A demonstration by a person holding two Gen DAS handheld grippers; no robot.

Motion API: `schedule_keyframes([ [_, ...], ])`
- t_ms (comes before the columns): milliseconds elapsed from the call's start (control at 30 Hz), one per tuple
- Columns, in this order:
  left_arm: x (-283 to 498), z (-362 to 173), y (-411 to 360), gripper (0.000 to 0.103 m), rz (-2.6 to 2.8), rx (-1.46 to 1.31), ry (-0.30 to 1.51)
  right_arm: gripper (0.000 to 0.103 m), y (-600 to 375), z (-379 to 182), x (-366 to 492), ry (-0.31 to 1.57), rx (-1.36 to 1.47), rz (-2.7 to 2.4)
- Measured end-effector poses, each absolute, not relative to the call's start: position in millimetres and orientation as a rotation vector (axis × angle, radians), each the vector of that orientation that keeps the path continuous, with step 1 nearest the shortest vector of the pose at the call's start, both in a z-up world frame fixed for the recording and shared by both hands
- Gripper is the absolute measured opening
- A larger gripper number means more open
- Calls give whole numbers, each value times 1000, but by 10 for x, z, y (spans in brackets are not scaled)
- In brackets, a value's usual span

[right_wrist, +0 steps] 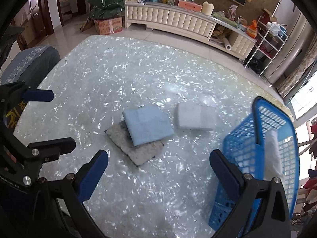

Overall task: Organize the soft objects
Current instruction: 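Move both tools back toward the light blue cloth and grey felt pad, then grasp the light blue cloth with the right tool and lift it off the grey pad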

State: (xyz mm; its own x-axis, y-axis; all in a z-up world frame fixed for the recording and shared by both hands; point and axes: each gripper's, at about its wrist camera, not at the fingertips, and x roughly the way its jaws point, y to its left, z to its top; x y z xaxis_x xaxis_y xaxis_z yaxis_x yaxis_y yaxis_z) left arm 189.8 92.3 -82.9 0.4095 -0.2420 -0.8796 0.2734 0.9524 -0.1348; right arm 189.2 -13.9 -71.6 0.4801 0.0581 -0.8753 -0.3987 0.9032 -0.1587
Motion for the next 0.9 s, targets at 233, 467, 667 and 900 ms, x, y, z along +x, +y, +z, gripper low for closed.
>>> schedule_keyframes([
  [233,2142,-1061,952,103,-349,87,1155,102,-28,-998,2150,1091,-365,300],
  [467,2341,-1346,1112,103,-360,55,1206,92,114,-1312,2309,1155,-385,314],
  [667,2391,-1474,1205,103,-361,25,1223,87,168,-1532,2365,1189,-393,327],
  [900,2415,-1533,1290,103,-356,-2,1224,65,157,-1682,2417,1221,-323,347],
])
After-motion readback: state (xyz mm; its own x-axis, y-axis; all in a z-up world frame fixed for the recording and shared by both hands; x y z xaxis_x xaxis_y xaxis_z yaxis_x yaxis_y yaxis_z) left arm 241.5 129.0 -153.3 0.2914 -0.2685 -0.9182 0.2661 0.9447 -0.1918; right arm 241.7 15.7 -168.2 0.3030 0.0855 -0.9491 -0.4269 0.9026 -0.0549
